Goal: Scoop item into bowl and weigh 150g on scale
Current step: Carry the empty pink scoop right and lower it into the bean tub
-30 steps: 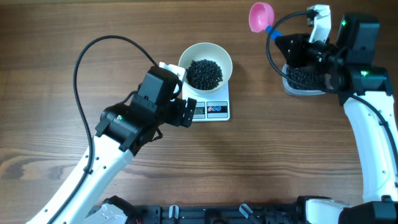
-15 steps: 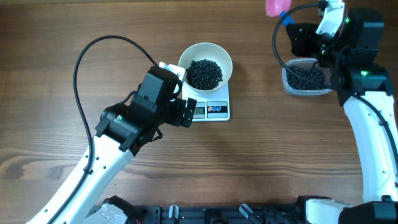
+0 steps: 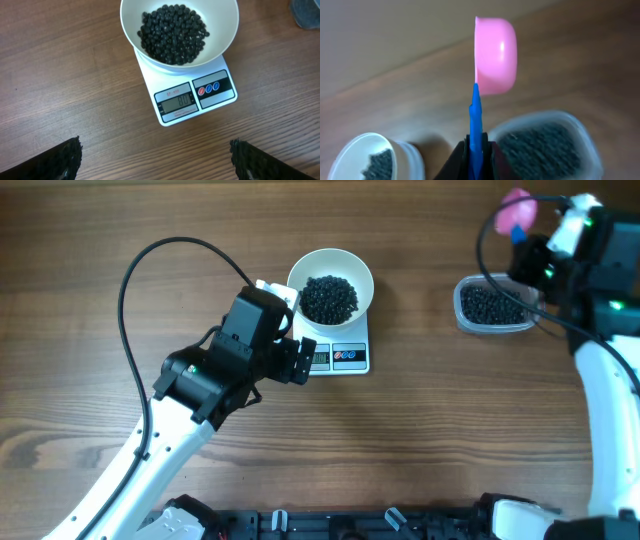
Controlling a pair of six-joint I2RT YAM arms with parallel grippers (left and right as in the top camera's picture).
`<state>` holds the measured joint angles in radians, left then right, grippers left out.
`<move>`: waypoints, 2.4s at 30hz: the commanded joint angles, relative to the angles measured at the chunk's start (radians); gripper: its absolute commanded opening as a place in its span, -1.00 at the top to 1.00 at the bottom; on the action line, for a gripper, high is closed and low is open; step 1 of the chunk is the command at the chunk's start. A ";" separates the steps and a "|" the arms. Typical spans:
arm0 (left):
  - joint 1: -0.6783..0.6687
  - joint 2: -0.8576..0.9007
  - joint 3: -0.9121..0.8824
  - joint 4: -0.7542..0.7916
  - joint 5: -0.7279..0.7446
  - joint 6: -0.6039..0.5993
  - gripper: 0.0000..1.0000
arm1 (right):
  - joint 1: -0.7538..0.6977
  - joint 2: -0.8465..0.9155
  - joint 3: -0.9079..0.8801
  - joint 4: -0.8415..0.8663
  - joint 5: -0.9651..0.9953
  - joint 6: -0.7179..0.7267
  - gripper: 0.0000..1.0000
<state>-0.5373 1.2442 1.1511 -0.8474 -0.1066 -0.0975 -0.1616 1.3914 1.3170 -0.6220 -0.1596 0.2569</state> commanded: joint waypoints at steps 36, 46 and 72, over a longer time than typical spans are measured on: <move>0.004 0.002 -0.005 0.003 0.011 0.014 -1.00 | -0.172 0.153 0.004 -0.269 -0.055 -0.735 0.91; 0.004 0.002 -0.005 0.002 0.011 0.014 -1.00 | -0.172 0.220 0.004 -0.252 0.003 -0.758 0.91; 0.004 0.002 -0.005 0.002 0.011 0.015 -1.00 | -0.138 0.319 0.003 -0.254 -0.176 -0.726 0.91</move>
<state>-0.5373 1.2442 1.1511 -0.8474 -0.1059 -0.0975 -0.3092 1.6718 1.3174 -0.8875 -0.2596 -0.4835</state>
